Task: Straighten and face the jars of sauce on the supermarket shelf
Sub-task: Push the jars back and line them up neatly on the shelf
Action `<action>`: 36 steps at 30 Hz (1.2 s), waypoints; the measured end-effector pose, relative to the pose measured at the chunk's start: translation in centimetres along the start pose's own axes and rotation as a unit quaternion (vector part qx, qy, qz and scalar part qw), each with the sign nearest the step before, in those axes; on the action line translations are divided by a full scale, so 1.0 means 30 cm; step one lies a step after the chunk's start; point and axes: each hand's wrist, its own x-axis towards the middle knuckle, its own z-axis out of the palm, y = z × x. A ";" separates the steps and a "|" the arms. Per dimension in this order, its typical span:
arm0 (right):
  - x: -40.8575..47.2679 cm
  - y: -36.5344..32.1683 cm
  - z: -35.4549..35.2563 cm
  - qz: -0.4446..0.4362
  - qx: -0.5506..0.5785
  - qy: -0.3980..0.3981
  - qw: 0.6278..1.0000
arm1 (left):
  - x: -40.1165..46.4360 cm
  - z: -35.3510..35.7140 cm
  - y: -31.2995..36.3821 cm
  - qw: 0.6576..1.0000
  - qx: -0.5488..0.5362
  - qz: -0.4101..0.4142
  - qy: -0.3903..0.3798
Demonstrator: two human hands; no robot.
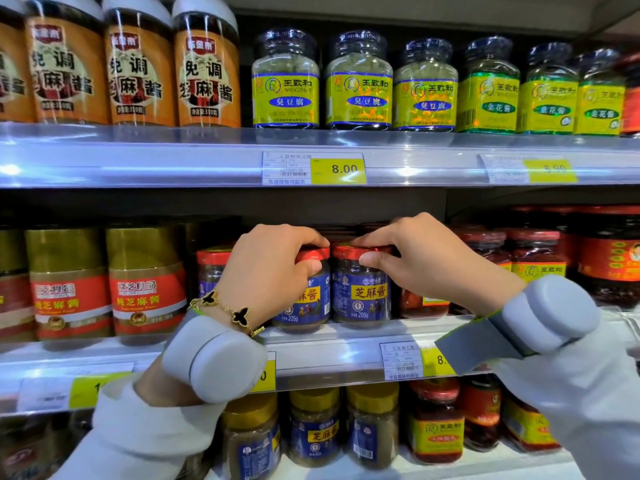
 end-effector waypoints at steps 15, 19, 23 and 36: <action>-0.156 0.160 -0.071 0.059 -0.057 0.056 0.995 | -0.015 0.038 0.096 0.993 -0.051 0.043 0.102; -0.187 0.234 -0.083 0.075 -0.054 0.041 0.995 | 0.004 0.073 0.201 0.995 -0.053 0.057 0.069; -0.211 0.300 -0.102 0.061 -0.054 0.022 0.996 | 0.044 0.118 0.275 0.996 -0.022 0.058 0.058; -0.210 0.404 -0.102 -0.054 0.006 -0.014 0.998 | 0.172 0.280 0.439 0.974 0.184 -0.127 -0.027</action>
